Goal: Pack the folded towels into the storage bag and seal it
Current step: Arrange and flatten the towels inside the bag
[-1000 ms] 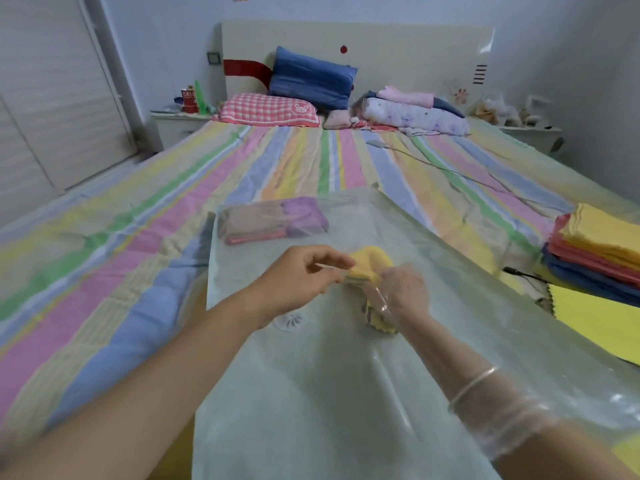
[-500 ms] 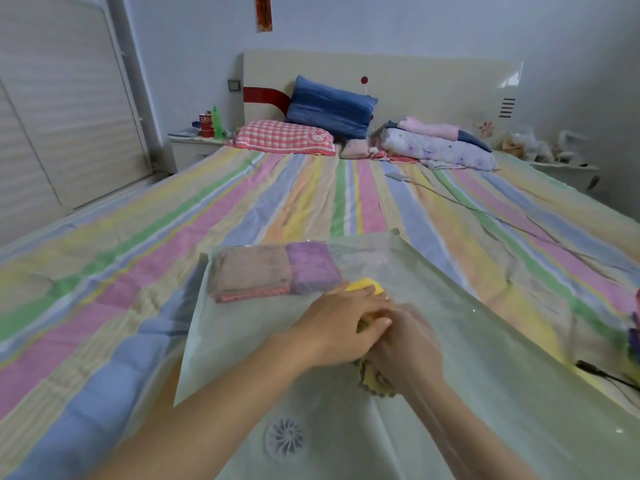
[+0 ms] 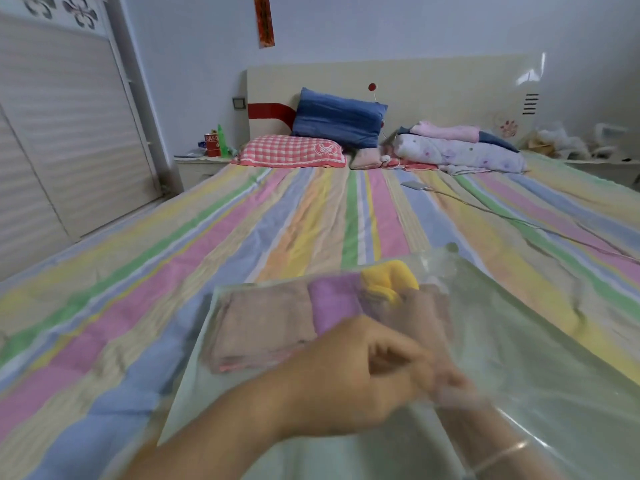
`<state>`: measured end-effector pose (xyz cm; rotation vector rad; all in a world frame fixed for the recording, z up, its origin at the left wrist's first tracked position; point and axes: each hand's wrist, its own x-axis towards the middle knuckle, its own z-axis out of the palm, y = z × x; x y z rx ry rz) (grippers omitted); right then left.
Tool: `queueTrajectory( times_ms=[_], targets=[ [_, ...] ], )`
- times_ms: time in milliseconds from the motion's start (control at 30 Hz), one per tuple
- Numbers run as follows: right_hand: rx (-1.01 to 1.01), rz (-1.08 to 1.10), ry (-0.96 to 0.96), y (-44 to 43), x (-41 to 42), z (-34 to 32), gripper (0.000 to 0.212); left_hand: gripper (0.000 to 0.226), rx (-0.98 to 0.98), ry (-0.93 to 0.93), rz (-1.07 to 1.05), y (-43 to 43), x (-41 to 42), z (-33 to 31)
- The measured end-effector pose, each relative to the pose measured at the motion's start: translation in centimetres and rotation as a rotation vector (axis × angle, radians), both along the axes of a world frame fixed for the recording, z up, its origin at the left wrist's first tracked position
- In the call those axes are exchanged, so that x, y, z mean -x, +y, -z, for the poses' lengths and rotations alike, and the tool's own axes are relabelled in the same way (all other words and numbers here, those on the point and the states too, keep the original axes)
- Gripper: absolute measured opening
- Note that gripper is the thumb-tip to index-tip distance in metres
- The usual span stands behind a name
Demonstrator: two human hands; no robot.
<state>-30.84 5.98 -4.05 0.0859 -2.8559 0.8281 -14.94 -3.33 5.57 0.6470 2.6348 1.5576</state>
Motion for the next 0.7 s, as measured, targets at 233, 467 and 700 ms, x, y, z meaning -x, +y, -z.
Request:
queueTrajectory(
  times_ms=[233,467,700],
  targets=[
    [-0.096,-0.101,0.089,0.2,4.9,2.5,0.044,0.043,0.661,0.196,-0.569,-7.2,11.5,5.6],
    [-0.105,-0.425,0.012,0.3,6.0,1.1,0.055,0.063,0.964,-0.130,-0.424,-8.3,14.3,9.8],
    [-0.208,-0.482,-0.008,1.8,10.0,1.6,0.041,0.066,0.958,-0.141,-0.428,-8.4,14.5,10.6]
  ],
)
